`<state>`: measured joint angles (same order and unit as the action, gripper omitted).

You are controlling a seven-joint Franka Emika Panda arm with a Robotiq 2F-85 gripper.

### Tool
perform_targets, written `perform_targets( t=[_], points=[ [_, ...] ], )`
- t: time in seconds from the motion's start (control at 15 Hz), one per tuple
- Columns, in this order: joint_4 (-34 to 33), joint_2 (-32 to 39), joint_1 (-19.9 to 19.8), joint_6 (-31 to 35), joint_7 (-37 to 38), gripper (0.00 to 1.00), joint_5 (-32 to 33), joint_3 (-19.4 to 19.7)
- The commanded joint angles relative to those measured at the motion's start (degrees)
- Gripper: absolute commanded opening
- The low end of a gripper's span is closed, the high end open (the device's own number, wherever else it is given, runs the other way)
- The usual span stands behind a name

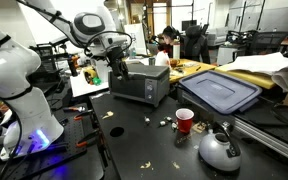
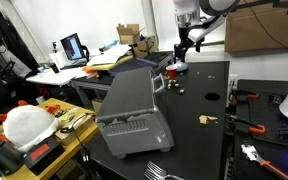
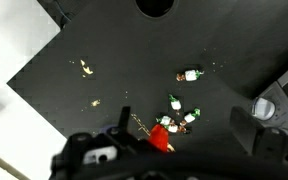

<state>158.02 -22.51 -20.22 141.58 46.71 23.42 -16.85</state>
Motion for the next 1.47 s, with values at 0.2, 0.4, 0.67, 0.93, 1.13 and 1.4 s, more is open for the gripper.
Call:
perform_targets(
  t=[0.2, 0.4, 0.67, 0.93, 1.13, 1.4],
  points=[
    [-5.3, 10.7, 2.8, -4.3, 6.9, 1.0, 1.6, 4.8],
    [-8.1, 15.1, 4.5, -5.7, 8.7, 1.0, 1.1, 8.3],
    [-11.7, 20.0, 7.3, -6.7, 10.2, 1.0, -0.6, 13.4],
    [-14.4, 23.8, 10.0, -6.7, 10.5, 1.0, -5.2, 17.4],
    [-15.9, 26.0, 11.6, -6.1, 10.6, 1.0, -8.9, 19.3],
    [-17.2, 28.7, 13.5, -3.1, 10.9, 1.0, -11.4, 20.9]
  ],
)
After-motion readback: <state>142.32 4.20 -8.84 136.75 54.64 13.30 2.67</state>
